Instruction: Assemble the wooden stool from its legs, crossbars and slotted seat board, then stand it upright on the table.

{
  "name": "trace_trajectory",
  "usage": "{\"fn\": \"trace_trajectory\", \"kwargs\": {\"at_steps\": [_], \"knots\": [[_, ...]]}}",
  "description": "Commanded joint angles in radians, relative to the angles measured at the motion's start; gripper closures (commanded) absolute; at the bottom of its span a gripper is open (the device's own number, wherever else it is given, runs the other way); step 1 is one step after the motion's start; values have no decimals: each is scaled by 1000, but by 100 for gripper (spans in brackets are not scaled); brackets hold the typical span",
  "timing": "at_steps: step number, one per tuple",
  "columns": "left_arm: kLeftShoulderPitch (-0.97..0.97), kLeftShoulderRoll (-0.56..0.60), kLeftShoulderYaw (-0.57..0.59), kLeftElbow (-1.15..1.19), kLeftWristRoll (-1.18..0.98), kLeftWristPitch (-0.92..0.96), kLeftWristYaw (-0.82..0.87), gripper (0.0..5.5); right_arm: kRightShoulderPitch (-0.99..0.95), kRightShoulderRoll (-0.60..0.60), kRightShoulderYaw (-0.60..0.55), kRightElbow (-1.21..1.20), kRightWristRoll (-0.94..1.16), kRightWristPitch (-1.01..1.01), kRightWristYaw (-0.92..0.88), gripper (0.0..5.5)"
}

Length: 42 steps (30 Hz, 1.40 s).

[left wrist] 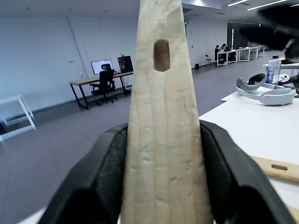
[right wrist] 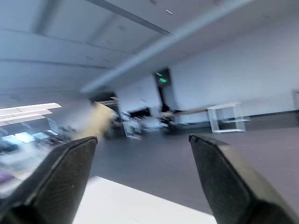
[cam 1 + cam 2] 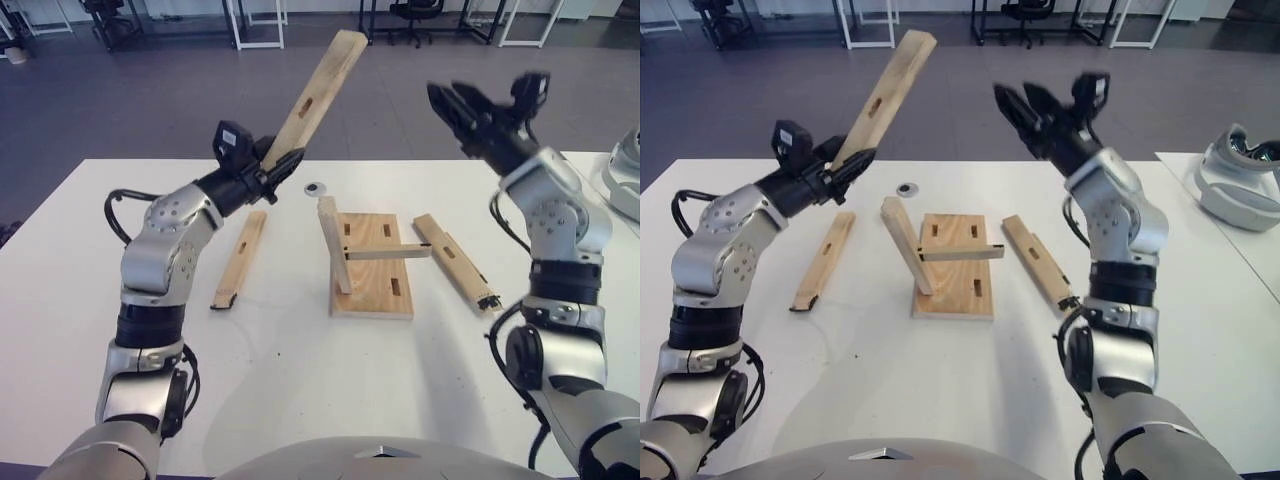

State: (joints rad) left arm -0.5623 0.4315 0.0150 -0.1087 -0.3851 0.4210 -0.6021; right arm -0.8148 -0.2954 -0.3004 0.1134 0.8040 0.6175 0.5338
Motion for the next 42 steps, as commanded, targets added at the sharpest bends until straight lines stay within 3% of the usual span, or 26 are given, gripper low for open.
{"fn": "trace_trajectory", "kwargs": {"at_steps": [1, 10, 20, 35, 39, 42], "knots": [[-100, -3, -70, 54, 64, -119, -78, 342, -109, 90, -57, -7, 182, 109, -102, 181], [-109, -50, -36, 63, 82, -212, -37, 342, -102, 122, -129, -12, 307, 133, -260, 181], [-86, -38, -93, 44, 122, -249, -98, 342, -101, 132, -111, -10, 355, 157, -271, 181], [-88, -11, -103, 37, 160, -301, -142, 342, -70, 132, -101, 2, 339, 179, -323, 443], [-82, -7, -93, 57, 175, -297, -124, 254, -11, 99, -133, 16, 199, 37, -384, 450], [-54, -3, -56, 36, 159, -261, -90, 204, 176, 51, -183, -74, 123, 3, -429, 450]]}}
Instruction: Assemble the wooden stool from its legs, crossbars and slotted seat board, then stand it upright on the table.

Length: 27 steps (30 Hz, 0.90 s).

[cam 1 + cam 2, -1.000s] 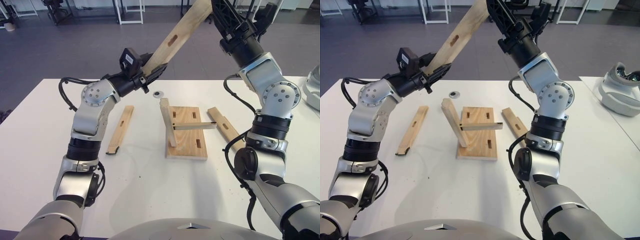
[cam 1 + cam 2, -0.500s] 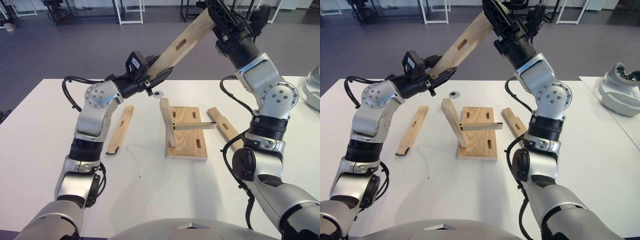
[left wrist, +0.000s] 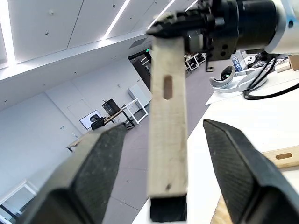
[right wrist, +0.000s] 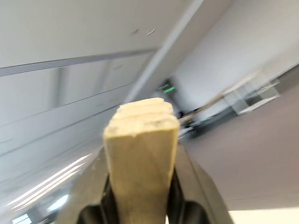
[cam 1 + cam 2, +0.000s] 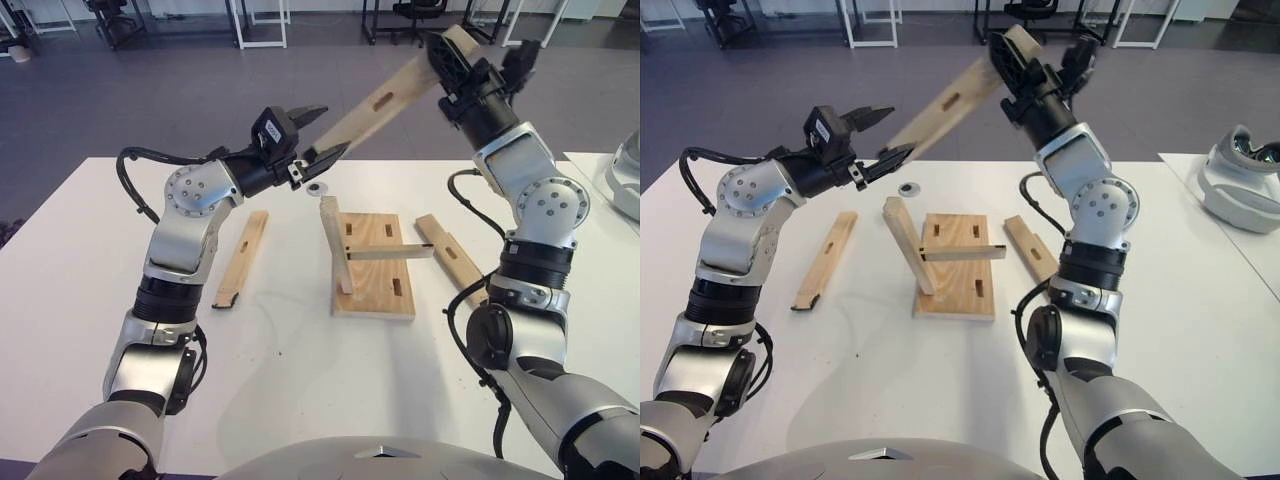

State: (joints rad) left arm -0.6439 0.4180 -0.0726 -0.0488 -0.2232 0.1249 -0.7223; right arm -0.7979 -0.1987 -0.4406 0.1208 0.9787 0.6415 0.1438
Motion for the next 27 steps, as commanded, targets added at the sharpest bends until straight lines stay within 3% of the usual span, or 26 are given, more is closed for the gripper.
{"fn": "trace_trajectory", "kwargs": {"at_steps": [1, 4, 7, 10, 14, 20, 27], "knots": [[46, 10, 45, -53, -18, 56, 42, 190, 239, -51, -49, -136, -53, -1, -49, 450], [158, -47, 88, -193, -63, 139, 150, 146, 521, 6, -65, -404, 65, 114, -176, 450], [379, -69, 108, -310, -21, 193, 265, 140, 701, -1, -110, -556, 233, 205, -298, 450], [483, -84, 136, -402, -30, 249, 336, 140, 724, -66, -136, -563, 313, 232, -383, 450], [471, -96, 118, -455, -36, 301, 379, 140, 738, -119, -107, -612, 367, 234, -479, 450], [445, -111, 86, -478, -40, 335, 400, 140, 808, -136, -4, -700, 240, 189, -522, 450], [425, -128, 63, -491, -53, 362, 397, 140, 847, -179, 24, -759, 111, 107, -499, 449]]}}
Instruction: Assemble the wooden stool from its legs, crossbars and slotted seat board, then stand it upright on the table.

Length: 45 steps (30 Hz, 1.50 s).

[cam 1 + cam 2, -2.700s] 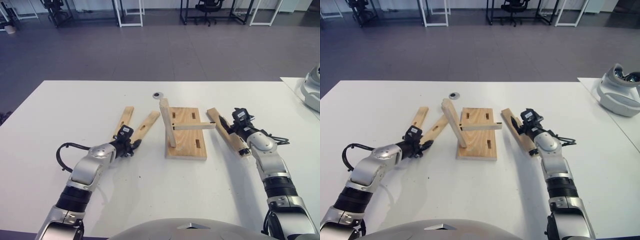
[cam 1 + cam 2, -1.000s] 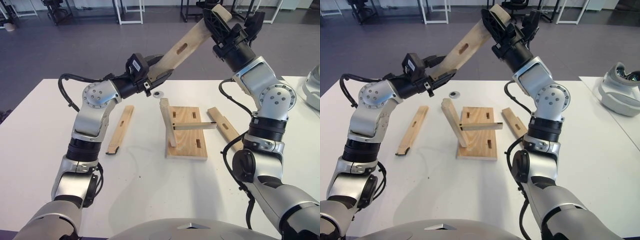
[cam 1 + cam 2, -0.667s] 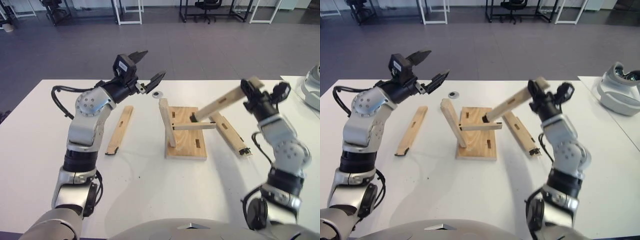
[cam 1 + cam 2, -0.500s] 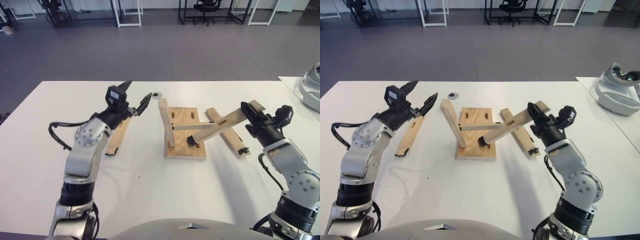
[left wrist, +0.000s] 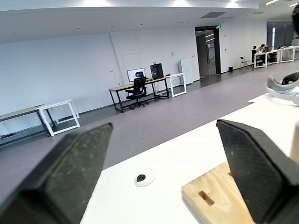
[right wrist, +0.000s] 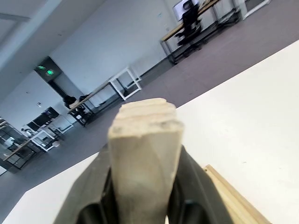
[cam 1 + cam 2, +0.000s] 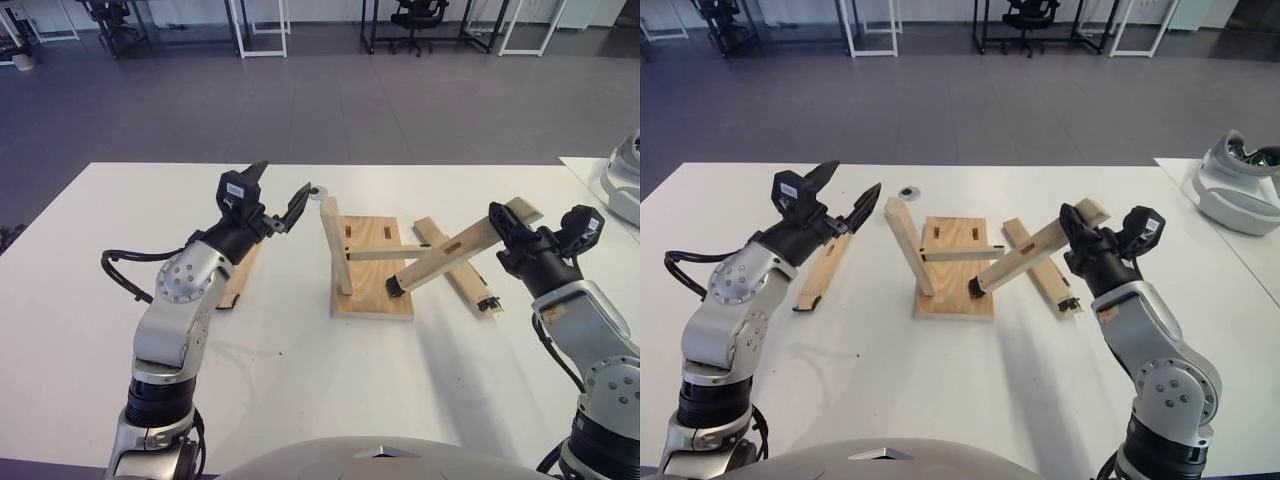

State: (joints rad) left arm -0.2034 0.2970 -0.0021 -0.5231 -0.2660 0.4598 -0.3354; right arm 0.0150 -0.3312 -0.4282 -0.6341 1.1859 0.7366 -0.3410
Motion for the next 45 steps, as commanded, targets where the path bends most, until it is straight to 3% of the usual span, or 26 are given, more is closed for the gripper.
{"fn": "trace_trajectory", "kwargs": {"at_steps": [1, 8, 14, 19, 20, 25, 26, 36, 40, 45], "knots": [[-18, -14, -12, -20, -14, 33, 13, 140, 35, -45, 19, -9, -117, 0, -16, 449], [-43, -47, -41, -33, -28, 56, 16, 140, 38, -68, 215, -31, -318, -9, 48, 449], [-61, -65, -55, -28, -32, 61, 18, 140, 61, -71, 268, 4, -375, 32, 84, 449], [-56, -109, -102, -44, -23, 79, 56, 140, 49, -150, 363, -7, -436, 118, 119, 448], [-50, -118, -111, -46, -18, 86, 69, 140, 45, -157, 369, -5, -437, 129, 119, 408], [-23, -203, -161, -48, 49, 164, 225, 140, 3, -189, 421, -26, -457, 158, 224, 307], [-28, -217, -167, -48, 58, 174, 246, 140, -6, -190, 427, -29, -464, 153, 244, 285], [-80, -306, -179, -57, 103, 259, 355, 140, -82, -153, 418, -46, -499, 109, 364, 285], [-18, -262, -103, -47, 103, 243, 343, 140, -71, -154, 333, -33, -470, 38, 451, 285], [80, -102, -51, -28, 106, 204, 220, 140, 66, -328, 272, -1, -496, -98, 822, 285]]}}
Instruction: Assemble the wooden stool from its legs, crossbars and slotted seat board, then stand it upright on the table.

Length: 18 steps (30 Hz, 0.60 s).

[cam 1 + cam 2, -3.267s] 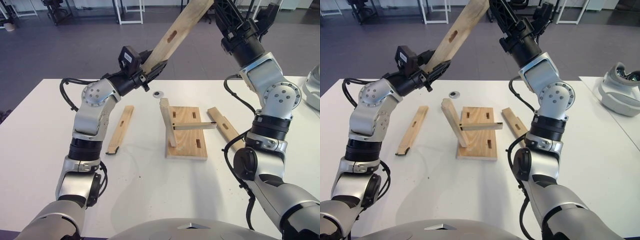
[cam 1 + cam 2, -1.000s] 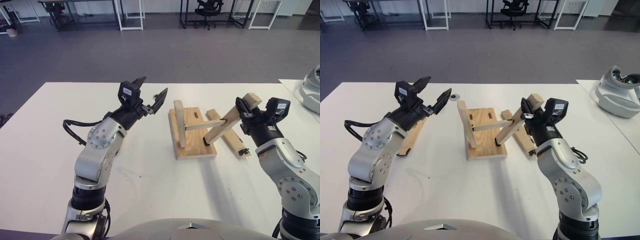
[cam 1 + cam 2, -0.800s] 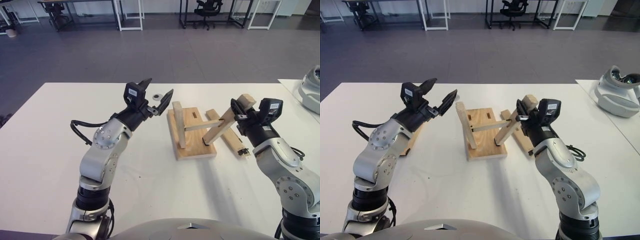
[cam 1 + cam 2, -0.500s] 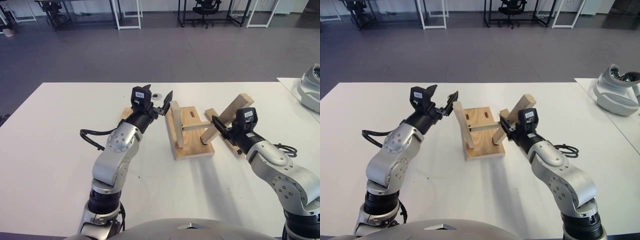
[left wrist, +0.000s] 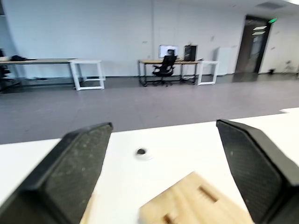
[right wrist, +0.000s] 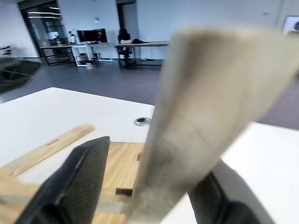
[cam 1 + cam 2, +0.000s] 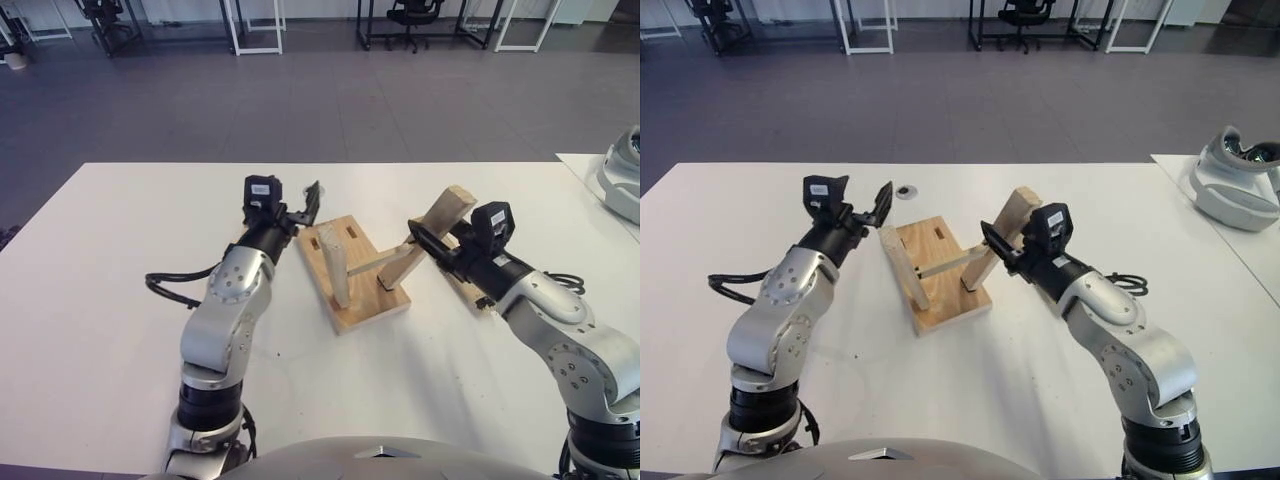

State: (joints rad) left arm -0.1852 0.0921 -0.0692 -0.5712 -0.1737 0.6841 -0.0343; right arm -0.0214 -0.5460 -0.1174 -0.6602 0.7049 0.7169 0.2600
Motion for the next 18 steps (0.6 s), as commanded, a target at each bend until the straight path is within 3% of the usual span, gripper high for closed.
{"fn": "trace_trajectory", "kwargs": {"at_steps": [1, 4, 6, 13, 18], "knots": [[95, 142, 23, 41, 19, -33, -113, 140, 142, -154, -67, 46, -19, -120, 317, 285], [155, 240, -1, 146, 49, -66, -200, 140, 227, -229, -109, 162, -78, -256, 518, 285], [151, 277, -63, 248, 80, -99, -256, 140, 232, -242, -52, 269, -186, -348, 563, 285], [54, 349, -279, 519, 212, -184, -420, 140, -96, -37, 349, 825, -678, -648, 452, 285], [-41, 265, -244, 627, 182, -282, -421, 140, -85, 2, 372, 815, -667, -697, 499, 285]]}}
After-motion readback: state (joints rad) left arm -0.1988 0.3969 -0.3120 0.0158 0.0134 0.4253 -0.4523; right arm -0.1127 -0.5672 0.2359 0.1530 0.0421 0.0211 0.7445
